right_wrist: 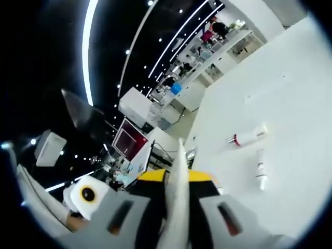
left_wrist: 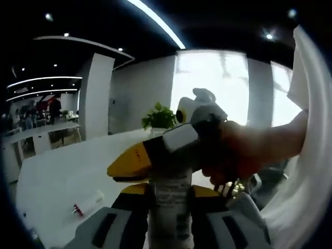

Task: Arrange the skincare products in the storage area until every visible bottle or jar stands upright without overlapping.

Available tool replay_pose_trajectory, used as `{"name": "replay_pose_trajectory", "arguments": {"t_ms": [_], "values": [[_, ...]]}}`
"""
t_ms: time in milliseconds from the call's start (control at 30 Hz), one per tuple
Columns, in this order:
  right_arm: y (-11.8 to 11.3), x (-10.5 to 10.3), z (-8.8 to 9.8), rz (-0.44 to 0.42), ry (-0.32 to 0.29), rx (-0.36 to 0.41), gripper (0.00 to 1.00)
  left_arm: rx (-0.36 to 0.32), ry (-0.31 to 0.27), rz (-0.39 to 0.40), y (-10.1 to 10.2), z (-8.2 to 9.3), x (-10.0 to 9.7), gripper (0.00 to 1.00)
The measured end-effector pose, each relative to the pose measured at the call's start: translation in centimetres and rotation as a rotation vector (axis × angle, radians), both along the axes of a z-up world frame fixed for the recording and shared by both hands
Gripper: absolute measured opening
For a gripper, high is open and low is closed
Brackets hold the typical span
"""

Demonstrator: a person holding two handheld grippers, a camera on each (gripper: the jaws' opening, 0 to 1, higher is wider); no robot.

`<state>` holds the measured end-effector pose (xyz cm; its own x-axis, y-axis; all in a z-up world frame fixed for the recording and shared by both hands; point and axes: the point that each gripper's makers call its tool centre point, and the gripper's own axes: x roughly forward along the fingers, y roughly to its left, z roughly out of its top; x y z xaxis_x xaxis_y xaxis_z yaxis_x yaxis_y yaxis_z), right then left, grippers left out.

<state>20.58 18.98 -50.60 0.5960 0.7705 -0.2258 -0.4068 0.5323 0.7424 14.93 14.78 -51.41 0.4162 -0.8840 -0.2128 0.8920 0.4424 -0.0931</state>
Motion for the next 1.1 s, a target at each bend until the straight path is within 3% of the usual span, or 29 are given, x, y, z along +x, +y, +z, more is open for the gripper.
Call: {"name": "replay_pose_trajectory", "arguments": {"t_ms": [233,400,567,900,1100], "values": [[0.2,-0.2,-0.3,0.028,-0.044,-0.055,0.11,-0.001,0.035,-0.004,-0.1,-0.6,0.0,0.32],[0.5,-0.5,-0.3,0.064,-0.084,-0.105,0.10,-0.047,0.096,-0.003,0.0,-0.5,-0.1,0.33],[0.7,-0.5,-0.2,0.089,-0.087,-0.114,0.10,-0.083,0.133,0.006,0.1,-0.2,0.0,0.33],[0.3,-0.1,0.6,0.116,-0.153,-0.159,0.10,-0.109,0.137,0.013,0.2,0.3,0.4,0.33],[0.1,-0.3,1.2,0.162,-0.215,-0.198,0.10,-0.159,0.214,0.000,0.3,-0.1,0.3,0.32]]}}
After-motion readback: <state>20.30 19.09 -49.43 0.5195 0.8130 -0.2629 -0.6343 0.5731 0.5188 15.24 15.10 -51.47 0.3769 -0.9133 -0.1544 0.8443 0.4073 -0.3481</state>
